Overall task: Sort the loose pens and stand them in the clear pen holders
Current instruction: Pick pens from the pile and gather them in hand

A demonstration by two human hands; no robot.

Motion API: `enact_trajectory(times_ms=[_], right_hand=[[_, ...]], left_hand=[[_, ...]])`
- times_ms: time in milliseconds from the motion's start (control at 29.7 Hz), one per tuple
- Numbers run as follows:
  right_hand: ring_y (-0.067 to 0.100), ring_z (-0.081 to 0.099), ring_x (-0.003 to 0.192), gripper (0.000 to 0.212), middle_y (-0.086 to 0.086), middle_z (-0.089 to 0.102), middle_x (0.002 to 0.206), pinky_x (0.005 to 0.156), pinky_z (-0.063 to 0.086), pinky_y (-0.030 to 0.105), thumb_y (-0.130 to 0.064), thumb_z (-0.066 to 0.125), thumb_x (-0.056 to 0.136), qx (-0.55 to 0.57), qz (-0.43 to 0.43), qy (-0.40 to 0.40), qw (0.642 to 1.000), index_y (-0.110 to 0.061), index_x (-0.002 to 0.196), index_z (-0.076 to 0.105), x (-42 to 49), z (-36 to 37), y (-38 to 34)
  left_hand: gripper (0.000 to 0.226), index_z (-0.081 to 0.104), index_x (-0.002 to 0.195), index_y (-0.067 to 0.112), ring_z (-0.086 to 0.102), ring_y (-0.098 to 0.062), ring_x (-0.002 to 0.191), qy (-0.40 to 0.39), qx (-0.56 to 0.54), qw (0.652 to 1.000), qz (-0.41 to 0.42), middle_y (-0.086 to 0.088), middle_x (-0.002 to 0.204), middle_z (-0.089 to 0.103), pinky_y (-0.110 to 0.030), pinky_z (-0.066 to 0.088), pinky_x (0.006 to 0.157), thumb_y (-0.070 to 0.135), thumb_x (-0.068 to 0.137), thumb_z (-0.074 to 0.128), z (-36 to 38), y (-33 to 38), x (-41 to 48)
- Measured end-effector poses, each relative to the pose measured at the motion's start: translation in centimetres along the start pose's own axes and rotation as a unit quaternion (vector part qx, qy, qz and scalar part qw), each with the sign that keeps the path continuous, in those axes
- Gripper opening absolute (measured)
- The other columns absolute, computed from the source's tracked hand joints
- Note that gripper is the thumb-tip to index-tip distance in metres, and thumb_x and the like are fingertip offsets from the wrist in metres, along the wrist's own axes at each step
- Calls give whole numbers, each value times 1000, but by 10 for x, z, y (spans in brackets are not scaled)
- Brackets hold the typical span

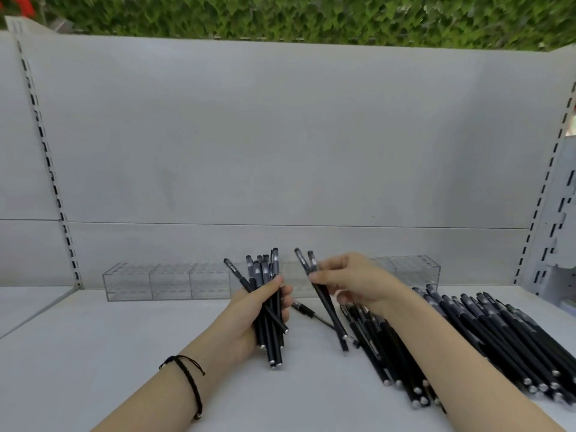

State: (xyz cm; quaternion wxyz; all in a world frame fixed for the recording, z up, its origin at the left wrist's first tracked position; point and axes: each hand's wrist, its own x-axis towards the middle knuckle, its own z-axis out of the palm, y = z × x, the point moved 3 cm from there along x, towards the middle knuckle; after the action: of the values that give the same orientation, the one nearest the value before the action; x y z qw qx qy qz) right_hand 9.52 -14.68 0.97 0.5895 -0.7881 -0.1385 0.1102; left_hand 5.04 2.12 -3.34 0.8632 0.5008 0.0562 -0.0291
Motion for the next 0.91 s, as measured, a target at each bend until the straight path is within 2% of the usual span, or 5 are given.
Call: enact_trajectory(times_ms=[168, 403, 572, 706, 908], right_hand=[[9, 51, 50, 8, 2, 63, 67, 44, 43, 17, -3, 68, 85, 201, -28, -28, 979, -9, 79, 68, 1, 9, -7], [8, 52, 50, 14, 5, 60, 70, 47, 45, 18, -2, 67, 86, 176, -61, 1, 983, 0, 99, 61, 2, 16, -7], [8, 51, 46, 26, 5, 57, 69, 45, 44, 18, 1, 70, 83, 122, -90, 18, 988, 6, 106, 60, -2, 23, -11], [10, 49, 48, 29, 4, 55, 70, 45, 41, 20, -2, 76, 79, 74, -127, 38, 988, -7, 103, 60, -7, 28, -17], [10, 52, 53, 31, 0, 59, 83, 54, 45, 22, -12, 71, 85, 109, -207, 58, 971, -22, 113, 60, -13, 26, -34]], left_hand=[[18, 62, 105, -4, 73, -20, 70, -56, 35, 998, 13, -9, 82, 73, -26, 57, 56, 9, 94, 58, 12, 0, -7], [25, 64, 116, 6, 71, -32, 97, -137, 111, 983, 55, -12, 110, 72, -42, 56, 88, 15, 95, 55, 15, 1, -13], [19, 60, 105, 3, 66, -20, 72, -158, 142, 975, 70, -8, 87, 65, -33, 57, 69, 9, 88, 65, 20, 0, -14], [21, 56, 99, 8, 56, -15, 59, -141, 151, 975, 81, -1, 68, 60, -28, 52, 58, 1, 84, 69, 20, -2, -13], [24, 58, 97, 5, 60, -15, 60, -79, 202, 954, 209, 1, 71, 67, -26, 52, 58, -2, 79, 73, 22, 17, -10]])
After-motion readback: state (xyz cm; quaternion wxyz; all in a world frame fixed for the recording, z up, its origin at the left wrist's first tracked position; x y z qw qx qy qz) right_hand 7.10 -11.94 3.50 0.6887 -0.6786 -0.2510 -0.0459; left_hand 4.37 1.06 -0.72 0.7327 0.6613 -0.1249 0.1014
